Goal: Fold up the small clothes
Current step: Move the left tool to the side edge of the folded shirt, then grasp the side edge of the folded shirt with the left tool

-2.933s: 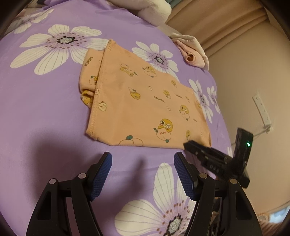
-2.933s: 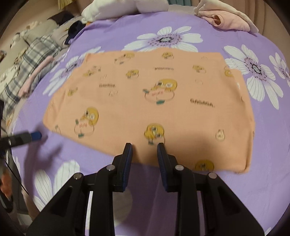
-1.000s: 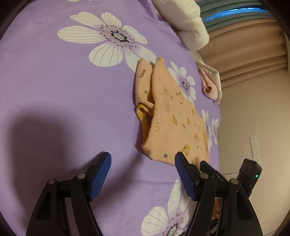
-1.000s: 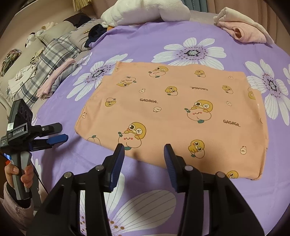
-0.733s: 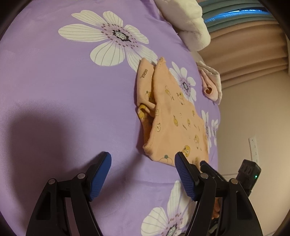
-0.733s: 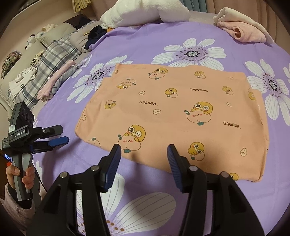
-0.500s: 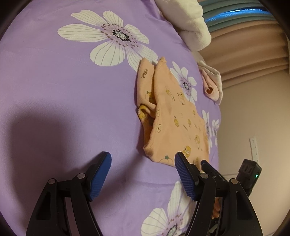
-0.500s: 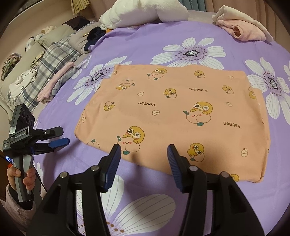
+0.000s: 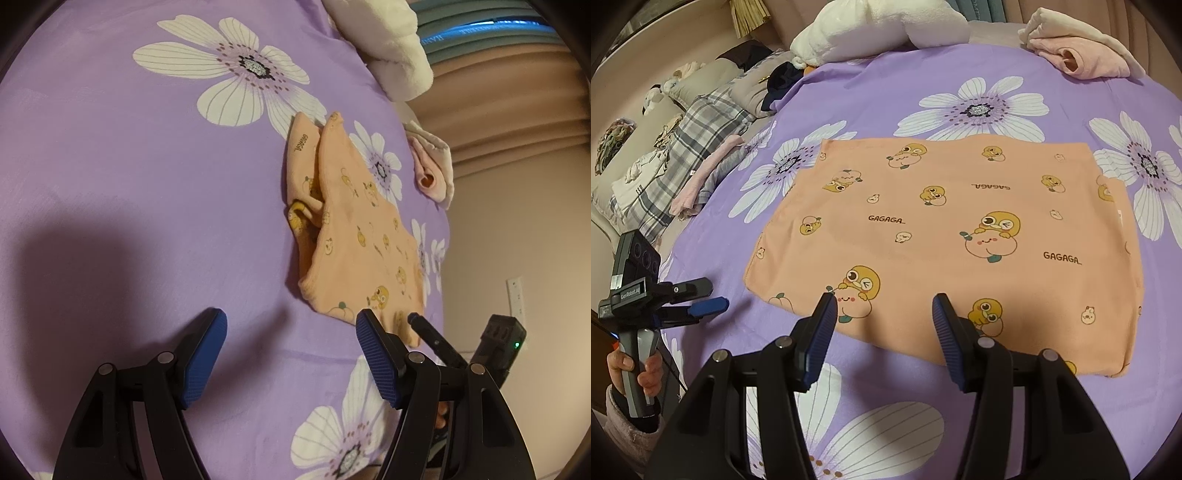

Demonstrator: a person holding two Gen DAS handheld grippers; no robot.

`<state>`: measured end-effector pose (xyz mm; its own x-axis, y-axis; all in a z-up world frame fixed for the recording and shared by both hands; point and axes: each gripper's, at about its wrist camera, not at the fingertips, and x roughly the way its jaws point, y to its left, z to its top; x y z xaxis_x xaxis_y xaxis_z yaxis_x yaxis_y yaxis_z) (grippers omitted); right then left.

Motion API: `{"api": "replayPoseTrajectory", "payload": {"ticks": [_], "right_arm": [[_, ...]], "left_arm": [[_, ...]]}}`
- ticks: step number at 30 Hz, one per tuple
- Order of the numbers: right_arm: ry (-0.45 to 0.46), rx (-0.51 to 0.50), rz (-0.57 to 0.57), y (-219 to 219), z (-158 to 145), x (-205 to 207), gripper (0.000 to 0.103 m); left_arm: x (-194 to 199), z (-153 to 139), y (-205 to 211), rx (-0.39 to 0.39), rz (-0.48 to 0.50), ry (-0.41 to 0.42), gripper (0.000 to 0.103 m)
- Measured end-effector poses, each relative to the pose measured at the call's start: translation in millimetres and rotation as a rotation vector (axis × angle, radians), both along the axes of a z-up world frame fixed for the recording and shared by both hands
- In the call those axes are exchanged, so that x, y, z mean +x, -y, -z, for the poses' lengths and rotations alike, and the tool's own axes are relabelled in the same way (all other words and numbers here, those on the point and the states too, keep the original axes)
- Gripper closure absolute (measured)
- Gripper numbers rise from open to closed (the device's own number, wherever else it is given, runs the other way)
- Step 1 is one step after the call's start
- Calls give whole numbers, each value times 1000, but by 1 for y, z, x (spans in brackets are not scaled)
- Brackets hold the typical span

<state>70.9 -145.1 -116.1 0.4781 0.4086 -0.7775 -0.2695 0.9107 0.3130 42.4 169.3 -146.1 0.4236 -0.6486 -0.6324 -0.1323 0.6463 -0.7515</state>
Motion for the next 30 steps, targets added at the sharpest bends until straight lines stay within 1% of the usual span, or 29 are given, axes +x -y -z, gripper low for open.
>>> {"api": "replayPoseTrajectory", "payload": {"ticks": [7,10,17,22,27,30], "right_arm": [[-3,22,-1,0,1,-3,49],[-2,25,2,2,2,-4,49],[-12,35,8,3,7,0,48],[-10,30,3,2,9,3,48],[-25,21,8,3,13,10,48],[-26,17,12,3,13,14,48]], "left_arm": [[5,3,-1,-16,-11,-3,32],[12,5,-2,-35,-23,-3,32],[35,6,7,-47,-7,2,32],[60,9,19,-83,26,-4,32],[82,13,31,-149,44,-12,26],[92,12,37,-150,54,-17,22]]}}
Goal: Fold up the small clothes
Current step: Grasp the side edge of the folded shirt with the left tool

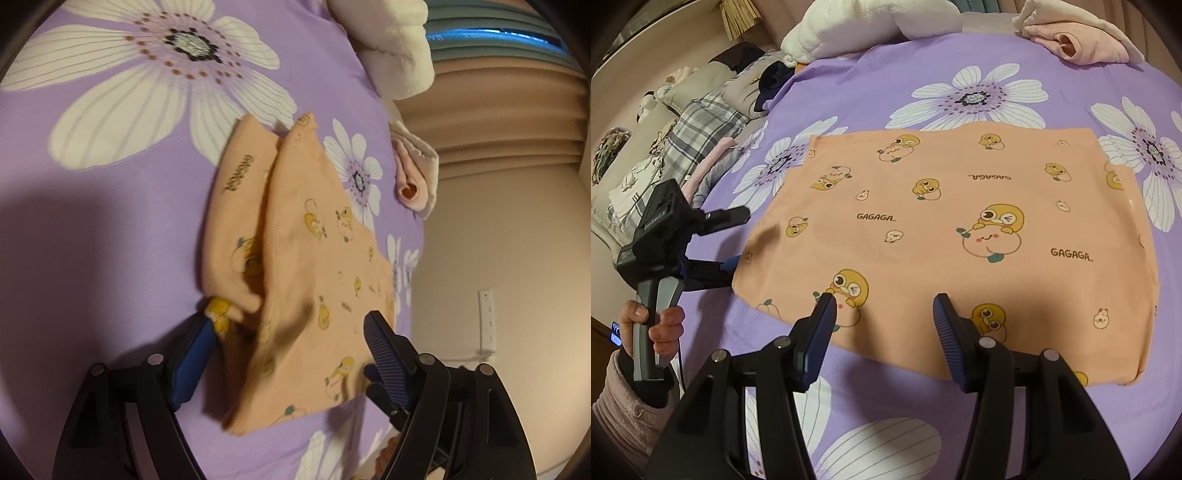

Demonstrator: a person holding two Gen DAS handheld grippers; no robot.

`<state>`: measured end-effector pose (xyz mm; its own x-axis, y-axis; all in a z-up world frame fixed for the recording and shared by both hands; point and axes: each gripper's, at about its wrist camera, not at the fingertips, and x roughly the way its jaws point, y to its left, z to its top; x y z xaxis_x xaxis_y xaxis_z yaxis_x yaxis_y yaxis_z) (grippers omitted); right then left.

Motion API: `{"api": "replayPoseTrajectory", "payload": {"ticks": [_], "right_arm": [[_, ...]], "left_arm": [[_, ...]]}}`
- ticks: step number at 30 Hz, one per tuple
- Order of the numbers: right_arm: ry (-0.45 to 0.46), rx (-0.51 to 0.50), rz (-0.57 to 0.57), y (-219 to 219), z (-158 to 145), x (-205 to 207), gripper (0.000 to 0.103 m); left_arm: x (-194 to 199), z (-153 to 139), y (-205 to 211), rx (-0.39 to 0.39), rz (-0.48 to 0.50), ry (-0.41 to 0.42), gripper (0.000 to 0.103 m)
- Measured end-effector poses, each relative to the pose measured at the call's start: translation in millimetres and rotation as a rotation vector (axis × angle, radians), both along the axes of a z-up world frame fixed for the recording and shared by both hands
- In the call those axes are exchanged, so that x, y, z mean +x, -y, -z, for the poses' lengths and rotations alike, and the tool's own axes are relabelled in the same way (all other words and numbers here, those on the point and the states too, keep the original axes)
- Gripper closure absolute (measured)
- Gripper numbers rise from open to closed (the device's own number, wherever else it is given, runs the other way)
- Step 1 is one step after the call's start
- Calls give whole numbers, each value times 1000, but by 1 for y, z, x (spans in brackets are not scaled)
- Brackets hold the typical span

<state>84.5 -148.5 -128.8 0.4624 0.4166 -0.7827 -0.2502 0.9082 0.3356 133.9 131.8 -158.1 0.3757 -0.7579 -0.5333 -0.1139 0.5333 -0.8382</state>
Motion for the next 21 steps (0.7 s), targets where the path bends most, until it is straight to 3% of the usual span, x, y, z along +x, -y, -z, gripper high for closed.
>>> {"api": "replayPoseTrajectory", "payload": {"ticks": [6,16,21], "right_arm": [[-1,-6,-1,-2,0,3,48],[-7,-21,-12,-9,2,4,48],[-9,-24,-6,-9,1,3,48]], "left_arm": [[14,-3,16,20,49,5,18],[32,6,12,-85,30,-10,18],[32,3,16,-59,44,11,18]]}}
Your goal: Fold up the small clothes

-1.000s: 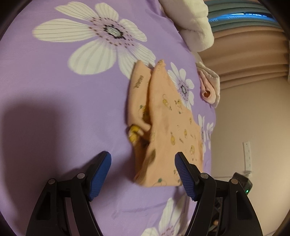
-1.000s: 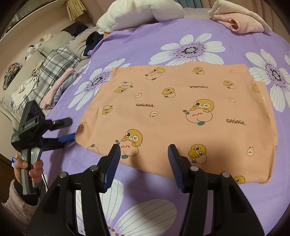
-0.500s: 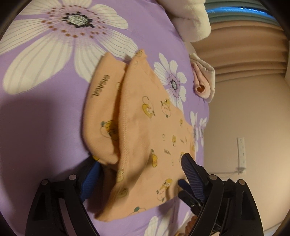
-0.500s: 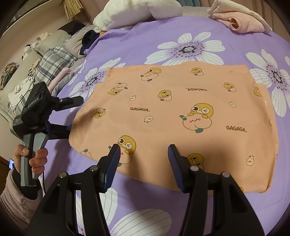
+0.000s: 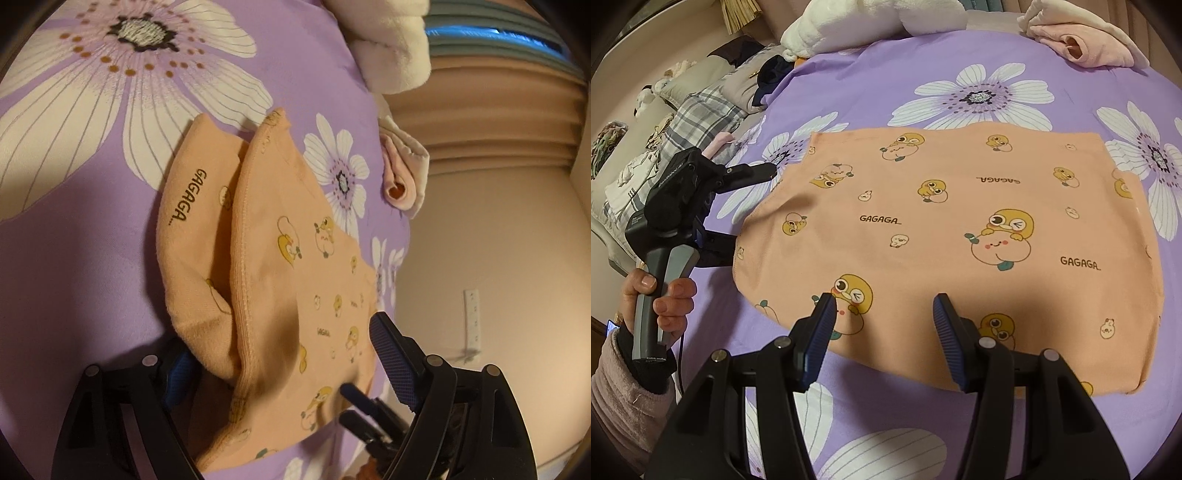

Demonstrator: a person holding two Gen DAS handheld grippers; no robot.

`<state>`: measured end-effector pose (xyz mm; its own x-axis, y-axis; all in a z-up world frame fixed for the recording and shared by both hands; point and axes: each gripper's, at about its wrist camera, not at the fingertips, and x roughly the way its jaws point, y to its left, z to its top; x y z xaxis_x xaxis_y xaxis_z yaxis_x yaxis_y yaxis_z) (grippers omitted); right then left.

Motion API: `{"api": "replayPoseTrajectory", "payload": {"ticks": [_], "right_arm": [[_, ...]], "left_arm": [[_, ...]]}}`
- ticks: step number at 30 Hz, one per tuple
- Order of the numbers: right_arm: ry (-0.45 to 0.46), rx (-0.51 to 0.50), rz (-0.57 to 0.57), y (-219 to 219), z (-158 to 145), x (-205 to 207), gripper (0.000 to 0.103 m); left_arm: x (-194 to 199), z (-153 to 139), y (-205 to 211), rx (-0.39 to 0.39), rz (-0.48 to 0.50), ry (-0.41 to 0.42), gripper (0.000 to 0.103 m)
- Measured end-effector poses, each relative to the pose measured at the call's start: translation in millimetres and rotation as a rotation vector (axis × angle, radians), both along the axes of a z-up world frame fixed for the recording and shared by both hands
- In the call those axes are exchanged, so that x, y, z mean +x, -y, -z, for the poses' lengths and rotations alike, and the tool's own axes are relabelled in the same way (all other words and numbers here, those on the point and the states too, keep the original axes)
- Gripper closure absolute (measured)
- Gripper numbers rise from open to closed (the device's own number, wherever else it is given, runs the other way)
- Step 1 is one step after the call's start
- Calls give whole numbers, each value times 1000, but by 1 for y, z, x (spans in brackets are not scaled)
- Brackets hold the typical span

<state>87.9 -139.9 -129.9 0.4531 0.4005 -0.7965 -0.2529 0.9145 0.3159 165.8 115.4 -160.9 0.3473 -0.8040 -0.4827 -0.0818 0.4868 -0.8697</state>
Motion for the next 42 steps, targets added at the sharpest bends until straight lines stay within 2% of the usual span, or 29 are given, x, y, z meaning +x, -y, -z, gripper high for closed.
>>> {"api": "replayPoseTrajectory", "payload": {"ticks": [3,5,8,12,15,17,20,23,28,34,38,42], "right_arm": [[5,1,-1,1,-1,0,48],[4,-2,4,2,-1,1,48],[0,3,10,2,0,2,48],[-1,6,11,1,0,1,48],[-9,11,21,1,2,1,48],[-9,12,24,1,1,1,48],[-5,10,28,2,0,0,48],[-1,5,35,3,-1,-1,48],[14,2,46,7,-6,-3,48],[23,11,63,12,-10,-4,48],[31,24,67,14,-13,-4,48],[44,-9,85,14,-18,10,48]], "left_arm": [[-8,-3,5,41,22,22,20],[-11,-4,6,74,18,26,26],[-12,-3,6,86,1,25,30],[-9,-2,10,146,21,22,38],[-6,0,9,162,25,8,50],[-6,3,5,161,13,-9,66],[-9,9,-3,141,-17,-33,74],[-13,9,-4,145,-37,-36,76],[-18,-7,5,209,-42,15,82],[-20,-26,13,221,-25,83,82],[-19,-30,13,231,-25,91,82],[-19,-31,13,234,-31,94,82]]}}
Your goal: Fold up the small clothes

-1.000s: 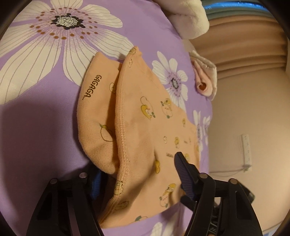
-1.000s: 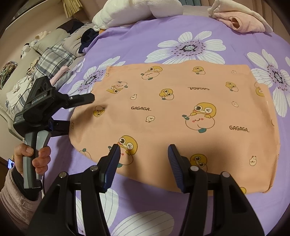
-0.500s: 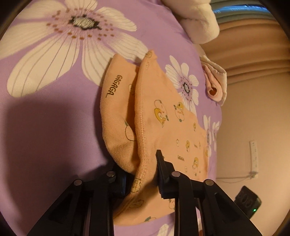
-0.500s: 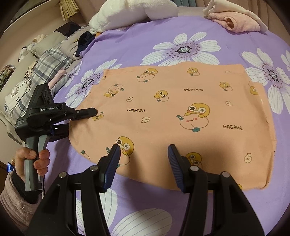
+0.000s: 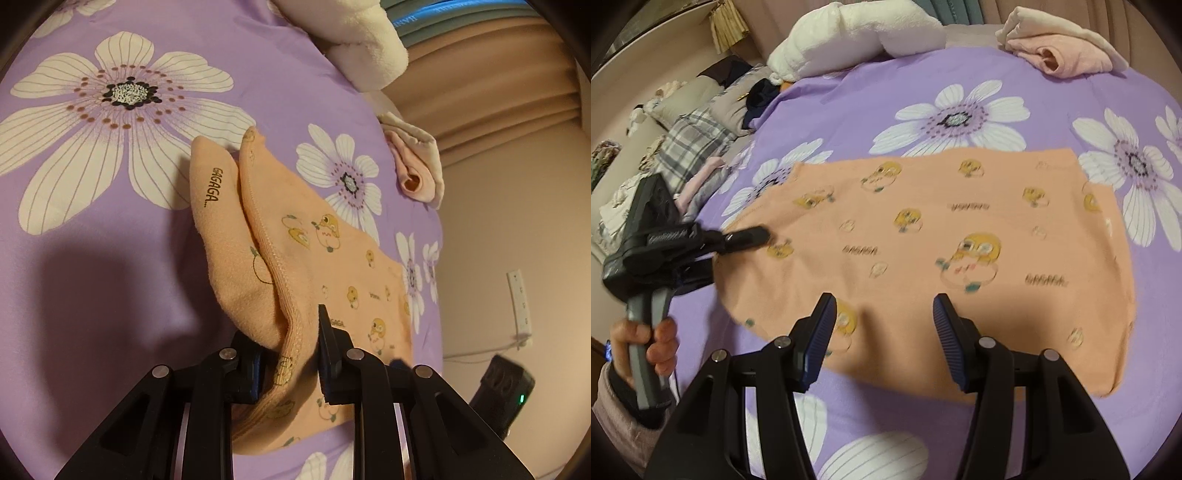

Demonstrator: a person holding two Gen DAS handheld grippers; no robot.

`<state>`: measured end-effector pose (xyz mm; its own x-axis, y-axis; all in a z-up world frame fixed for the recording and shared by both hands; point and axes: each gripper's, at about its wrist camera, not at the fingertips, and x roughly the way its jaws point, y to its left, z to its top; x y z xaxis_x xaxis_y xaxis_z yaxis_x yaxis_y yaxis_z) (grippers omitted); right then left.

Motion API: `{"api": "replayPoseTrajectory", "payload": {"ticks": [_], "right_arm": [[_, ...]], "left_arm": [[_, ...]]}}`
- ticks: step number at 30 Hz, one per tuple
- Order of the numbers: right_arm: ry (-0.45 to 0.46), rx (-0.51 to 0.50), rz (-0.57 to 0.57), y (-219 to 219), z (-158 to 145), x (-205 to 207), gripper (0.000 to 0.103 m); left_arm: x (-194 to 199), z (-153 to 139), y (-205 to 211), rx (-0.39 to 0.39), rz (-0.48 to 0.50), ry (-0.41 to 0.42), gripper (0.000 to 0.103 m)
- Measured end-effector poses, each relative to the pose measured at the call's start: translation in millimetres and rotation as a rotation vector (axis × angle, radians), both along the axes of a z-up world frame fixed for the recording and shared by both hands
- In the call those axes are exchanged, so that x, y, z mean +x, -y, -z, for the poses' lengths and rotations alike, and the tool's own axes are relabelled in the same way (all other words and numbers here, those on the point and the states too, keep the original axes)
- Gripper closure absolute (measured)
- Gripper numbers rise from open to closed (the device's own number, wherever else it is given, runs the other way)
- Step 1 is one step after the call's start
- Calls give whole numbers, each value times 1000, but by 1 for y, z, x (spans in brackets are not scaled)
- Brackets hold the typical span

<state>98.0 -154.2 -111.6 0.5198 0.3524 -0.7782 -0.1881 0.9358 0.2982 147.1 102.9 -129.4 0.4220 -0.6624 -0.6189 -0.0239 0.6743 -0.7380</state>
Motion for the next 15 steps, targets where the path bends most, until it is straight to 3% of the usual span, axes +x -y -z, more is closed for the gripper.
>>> {"api": "replayPoseTrajectory", "payload": {"ticks": [6,13,15], "right_arm": [[-46,17,48,1,5,44,49],[-47,-8,65,-13,18,91,69],[-61,-13,58,-19,23,103,70]], "left_arm": [[-1,-2,1,15,0,12,82],[1,-9,2,41,15,34,82],[2,-10,5,49,21,41,82]]}}
